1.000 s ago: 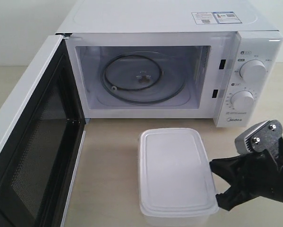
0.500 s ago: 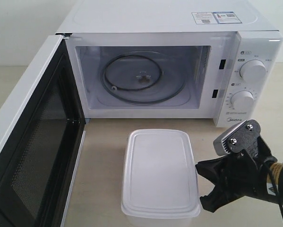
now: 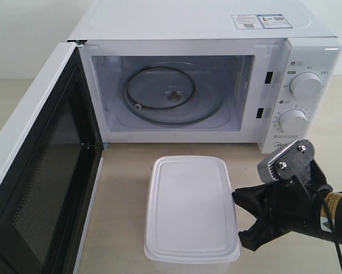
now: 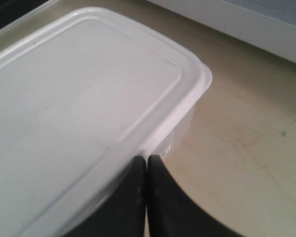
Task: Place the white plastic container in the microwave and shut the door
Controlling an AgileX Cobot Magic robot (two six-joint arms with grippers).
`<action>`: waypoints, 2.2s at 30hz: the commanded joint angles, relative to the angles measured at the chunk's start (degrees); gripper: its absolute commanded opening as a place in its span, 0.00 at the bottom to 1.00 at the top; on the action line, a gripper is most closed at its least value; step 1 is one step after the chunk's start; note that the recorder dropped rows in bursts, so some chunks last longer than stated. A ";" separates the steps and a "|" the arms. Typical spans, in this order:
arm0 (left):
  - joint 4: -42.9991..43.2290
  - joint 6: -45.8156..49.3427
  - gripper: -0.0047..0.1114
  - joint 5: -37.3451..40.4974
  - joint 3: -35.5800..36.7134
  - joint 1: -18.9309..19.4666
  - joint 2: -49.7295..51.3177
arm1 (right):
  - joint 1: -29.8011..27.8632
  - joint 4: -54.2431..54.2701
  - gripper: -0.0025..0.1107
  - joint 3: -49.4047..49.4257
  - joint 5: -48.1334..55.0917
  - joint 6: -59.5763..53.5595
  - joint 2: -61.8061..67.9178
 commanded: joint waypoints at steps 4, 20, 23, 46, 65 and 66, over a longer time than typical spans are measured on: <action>-0.43 0.22 0.08 -0.05 0.21 0.17 -0.22 | 0.23 3.69 0.02 0.03 1.88 0.20 -1.90; -0.43 0.22 0.08 -0.05 0.21 0.17 -0.22 | 0.23 -1.84 0.02 0.12 4.44 34.34 -6.33; -0.43 0.22 0.08 -0.05 0.21 0.17 -0.22 | 0.23 -3.14 0.02 0.12 4.08 40.62 -6.33; -0.43 0.22 0.08 -0.05 0.21 0.17 -0.22 | -17.04 -44.57 0.02 -2.01 -12.29 61.86 -5.98; -0.43 0.22 0.08 -0.05 0.21 0.17 -0.22 | -23.95 -47.71 0.02 -8.11 -19.33 69.06 9.05; -0.43 0.22 0.08 -0.05 0.21 0.17 -0.22 | -25.87 -48.53 0.02 -8.11 -19.33 70.37 9.05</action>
